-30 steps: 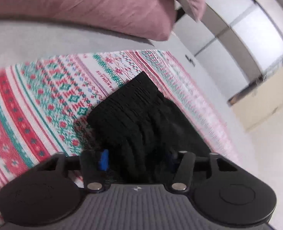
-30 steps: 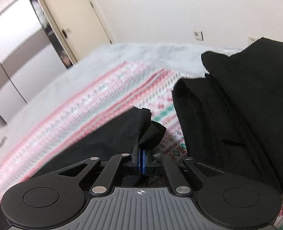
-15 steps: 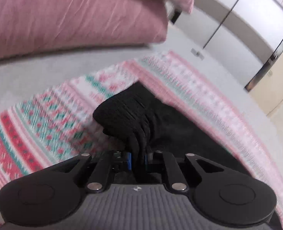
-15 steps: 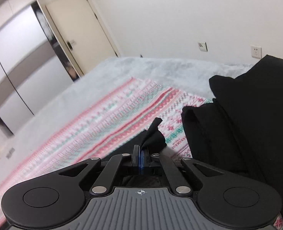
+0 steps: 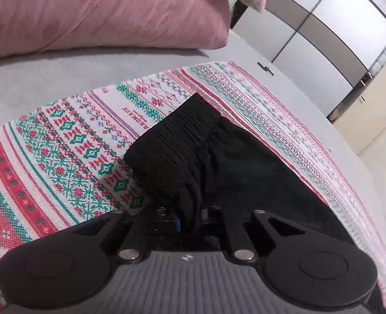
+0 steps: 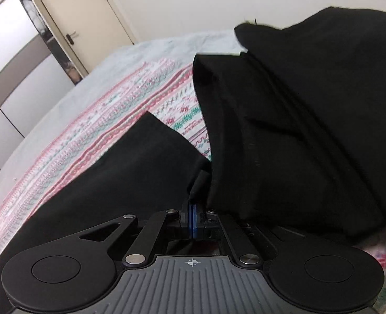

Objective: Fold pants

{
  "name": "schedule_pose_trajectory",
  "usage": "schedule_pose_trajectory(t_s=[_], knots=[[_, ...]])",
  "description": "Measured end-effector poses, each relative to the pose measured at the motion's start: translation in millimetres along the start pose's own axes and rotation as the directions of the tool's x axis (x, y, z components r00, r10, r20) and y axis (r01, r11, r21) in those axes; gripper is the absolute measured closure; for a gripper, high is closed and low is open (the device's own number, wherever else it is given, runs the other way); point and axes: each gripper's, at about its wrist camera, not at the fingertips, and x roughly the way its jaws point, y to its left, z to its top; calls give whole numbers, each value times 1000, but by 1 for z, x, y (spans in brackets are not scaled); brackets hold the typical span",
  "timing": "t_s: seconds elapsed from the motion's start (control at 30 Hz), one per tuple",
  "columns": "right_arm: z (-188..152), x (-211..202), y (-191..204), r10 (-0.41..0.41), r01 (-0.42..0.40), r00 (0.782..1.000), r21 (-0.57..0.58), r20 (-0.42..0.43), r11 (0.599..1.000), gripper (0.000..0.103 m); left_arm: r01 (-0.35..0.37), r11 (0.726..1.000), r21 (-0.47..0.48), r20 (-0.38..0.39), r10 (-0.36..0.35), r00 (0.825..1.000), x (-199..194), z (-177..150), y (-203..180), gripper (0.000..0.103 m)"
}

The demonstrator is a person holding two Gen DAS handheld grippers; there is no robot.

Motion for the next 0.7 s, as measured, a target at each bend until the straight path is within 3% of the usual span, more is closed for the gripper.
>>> schedule_pose_trajectory(t_s=[0.23,0.33,0.4,0.43,0.47,0.57,0.7], knots=[[-5,-3,0,-37,37,999,0,-15,999,96,45,999,-17,-10,-46,999,-5,0,8,62],[-7,-17,-11,1,-1,1000,97,-3,995,74,47,999,-7,-11,-47,999,-3,-1,7,61],[-7,-22,-16,56,-57,998,147,12,987,47,39,999,35,-7,-39,999,-2,-1,3,66],[-5,-20,-13,67,-68,998,140,10,988,45,38,998,48,-5,-38,999,-2,-1,2,68],[-4,-16,-7,35,-36,999,109,8,993,50,36,998,46,-4,-36,999,-2,-1,1,69],[-4,-4,11,-116,116,993,15,23,993,102,27,999,21,2,-27,1000,-11,4,2,71],[-8,-32,20,-84,85,988,-4,130,996,103,-16,995,94,48,12,999,-27,3,-7,72]])
